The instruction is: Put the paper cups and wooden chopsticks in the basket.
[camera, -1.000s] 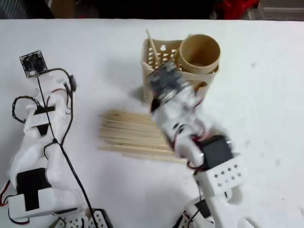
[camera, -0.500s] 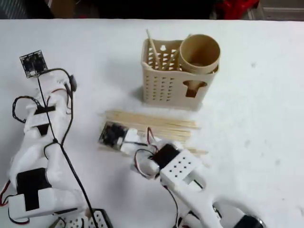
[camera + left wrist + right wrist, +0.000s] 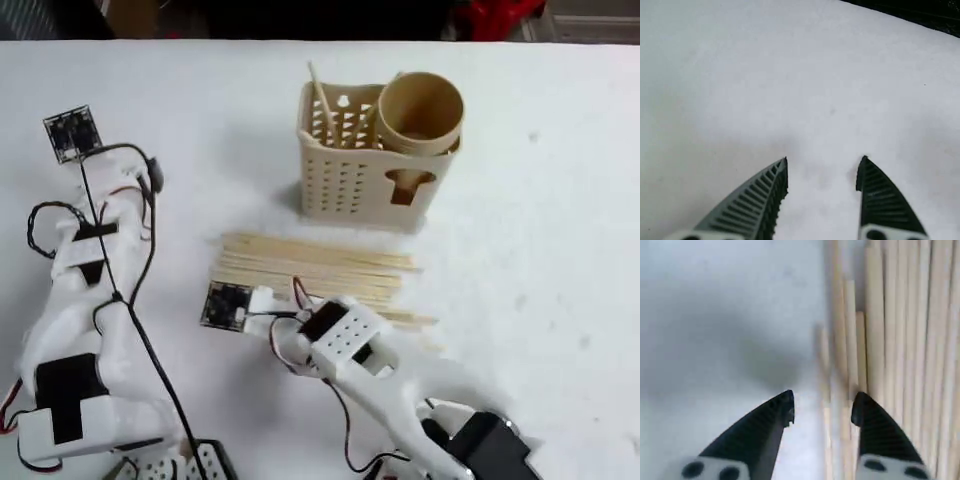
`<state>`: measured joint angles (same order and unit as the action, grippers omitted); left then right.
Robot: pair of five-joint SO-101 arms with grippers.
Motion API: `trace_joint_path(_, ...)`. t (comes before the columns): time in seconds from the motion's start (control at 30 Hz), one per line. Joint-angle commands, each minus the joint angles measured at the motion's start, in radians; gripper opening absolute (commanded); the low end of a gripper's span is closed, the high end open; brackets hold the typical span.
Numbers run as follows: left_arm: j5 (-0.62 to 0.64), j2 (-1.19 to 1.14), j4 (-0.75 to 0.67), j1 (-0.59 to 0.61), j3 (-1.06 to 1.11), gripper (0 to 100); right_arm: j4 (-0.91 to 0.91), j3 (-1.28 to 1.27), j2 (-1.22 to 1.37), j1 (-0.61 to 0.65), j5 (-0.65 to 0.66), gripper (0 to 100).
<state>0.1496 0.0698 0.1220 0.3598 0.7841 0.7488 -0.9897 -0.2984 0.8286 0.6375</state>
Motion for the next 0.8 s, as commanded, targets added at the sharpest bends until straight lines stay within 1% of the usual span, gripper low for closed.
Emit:
trace_joint_path(0.0, 0.006, 0.004, 0.002, -0.013, -0.048, 23, -0.004, 0.026, -0.001, 0.002, 0.014, 14.1)
trace_joint_path(0.07, 0.006, 0.004, 0.002, -0.013, -0.048, 23, -0.004, 0.028, -0.001, 0.001, 0.014, 12.1)
trace_joint_path(0.13, 0.006, 0.004, 0.002, -0.013, -0.048, 23, 0.008, 0.028, 0.001, 0.004, 0.017, 12.1)
trace_joint_path(0.33, 0.006, 0.004, 0.002, -0.012, -0.046, 23, 0.097, 0.025, 0.001, 0.005, 0.104, 11.6)
trace_joint_path(0.4, 0.006, 0.004, 0.002, -0.012, -0.046, 23, 0.131, 0.025, 0.001, 0.005, 0.107, 11.6)
trace_joint_path(0.57, 0.006, 0.004, 0.002, -0.012, -0.046, 23, 0.131, 0.025, 0.005, 0.002, 0.112, 11.6)
trace_joint_path(0.77, 0.006, 0.004, 0.002, -0.012, -0.046, 23, 0.137, 0.074, 0.137, 0.027, 0.126, 11.5)
